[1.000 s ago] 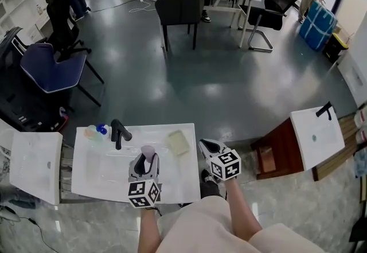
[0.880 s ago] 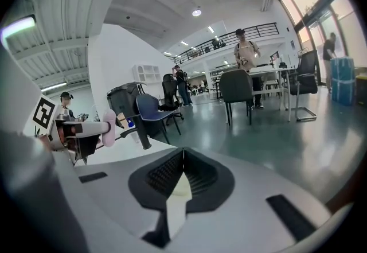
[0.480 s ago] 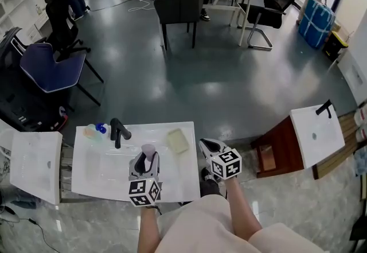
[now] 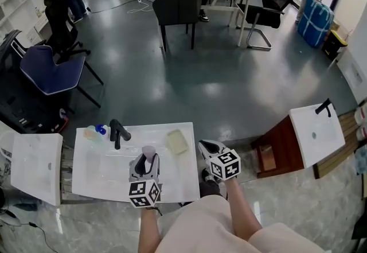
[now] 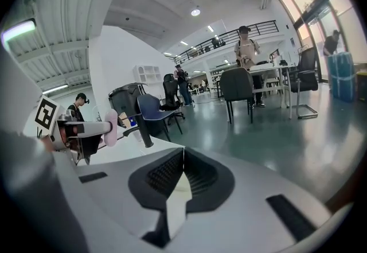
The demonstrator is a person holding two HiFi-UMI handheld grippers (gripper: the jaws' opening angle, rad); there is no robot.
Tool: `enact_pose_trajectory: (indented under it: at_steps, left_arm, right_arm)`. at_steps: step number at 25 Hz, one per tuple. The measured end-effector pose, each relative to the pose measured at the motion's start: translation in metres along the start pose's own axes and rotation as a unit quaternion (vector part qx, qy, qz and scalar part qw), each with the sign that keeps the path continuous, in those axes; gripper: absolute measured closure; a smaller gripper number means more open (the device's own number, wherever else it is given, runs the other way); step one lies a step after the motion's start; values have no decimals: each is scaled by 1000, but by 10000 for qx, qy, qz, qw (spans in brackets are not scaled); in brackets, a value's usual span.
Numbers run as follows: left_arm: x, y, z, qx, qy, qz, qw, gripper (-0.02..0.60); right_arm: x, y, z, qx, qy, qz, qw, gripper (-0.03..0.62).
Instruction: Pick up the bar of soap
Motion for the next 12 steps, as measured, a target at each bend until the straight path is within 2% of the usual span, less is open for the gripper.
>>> enact_pose_trajectory:
  at_steps: [12]
  left_arm:
    - [-3, -1, 0, 5, 36, -68, 10000, 402]
  right_arm:
    - [2, -1, 0, 41, -35, 98, 9999, 588]
Point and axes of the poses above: the fingertips, and each gripper's own axes: z backward along the fingers, x to its left, y out of its underside, the point moved 1 cm from there along z, backward along the fingers, and after that the axes turned 9 degrees about -y, right-handed, at the moved point
